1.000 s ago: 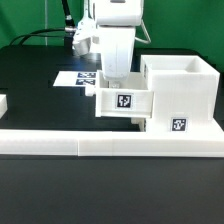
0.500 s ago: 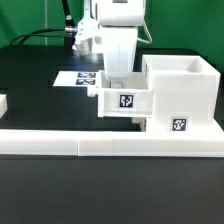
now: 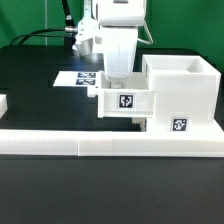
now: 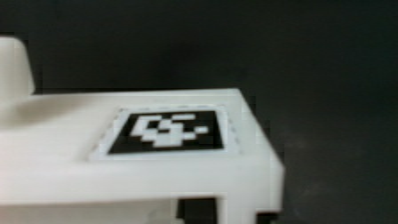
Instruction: Assemble drawer
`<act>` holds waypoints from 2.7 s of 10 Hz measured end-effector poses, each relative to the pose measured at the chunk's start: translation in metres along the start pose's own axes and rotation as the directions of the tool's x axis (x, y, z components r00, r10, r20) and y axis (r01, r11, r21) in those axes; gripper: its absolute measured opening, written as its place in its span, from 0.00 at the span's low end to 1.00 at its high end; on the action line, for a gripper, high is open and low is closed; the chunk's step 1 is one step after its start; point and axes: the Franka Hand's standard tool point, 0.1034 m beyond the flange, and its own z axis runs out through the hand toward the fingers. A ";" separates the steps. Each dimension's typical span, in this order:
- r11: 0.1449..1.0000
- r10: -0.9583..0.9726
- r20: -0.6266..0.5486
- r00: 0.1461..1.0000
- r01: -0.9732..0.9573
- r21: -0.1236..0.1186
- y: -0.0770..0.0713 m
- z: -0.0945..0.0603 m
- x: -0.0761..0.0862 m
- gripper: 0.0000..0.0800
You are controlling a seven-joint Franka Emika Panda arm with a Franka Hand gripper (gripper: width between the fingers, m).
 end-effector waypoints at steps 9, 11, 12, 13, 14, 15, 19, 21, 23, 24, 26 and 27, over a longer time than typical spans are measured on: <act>0.997 -0.071 0.046 0.996 0.070 0.024 0.002 -0.001 0.000 0.05; 0.999 -0.048 0.042 0.998 0.047 0.014 0.003 0.001 0.001 0.05; 0.999 -0.039 0.042 0.998 0.039 0.013 0.003 0.001 0.001 0.05; 1.000 -0.027 0.042 0.999 0.027 0.011 0.004 0.001 0.001 0.05; 1.000 -0.013 0.041 0.999 0.013 0.007 0.006 0.000 0.001 0.05; 1.000 -0.009 0.039 0.999 0.009 0.001 0.007 -0.001 0.000 0.05; 1.000 -0.016 0.040 0.999 0.016 0.004 0.006 0.001 0.002 0.05; 1.000 -0.027 0.039 0.999 0.027 -0.001 0.007 -0.001 0.008 0.05; 0.999 -0.040 0.039 0.998 0.040 -0.001 0.008 -0.001 0.015 0.05; 0.999 -0.039 0.038 0.999 0.039 -0.001 0.008 -0.001 0.012 0.05; 0.999 -0.038 0.038 0.999 0.039 -0.001 0.008 -0.001 0.011 0.05; 0.999 -0.038 0.038 0.999 0.039 -0.001 0.008 -0.001 0.011 0.05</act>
Offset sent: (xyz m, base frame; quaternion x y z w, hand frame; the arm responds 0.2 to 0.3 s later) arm 0.0012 0.0105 -0.0052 0.0025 -0.0623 -0.0809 0.9948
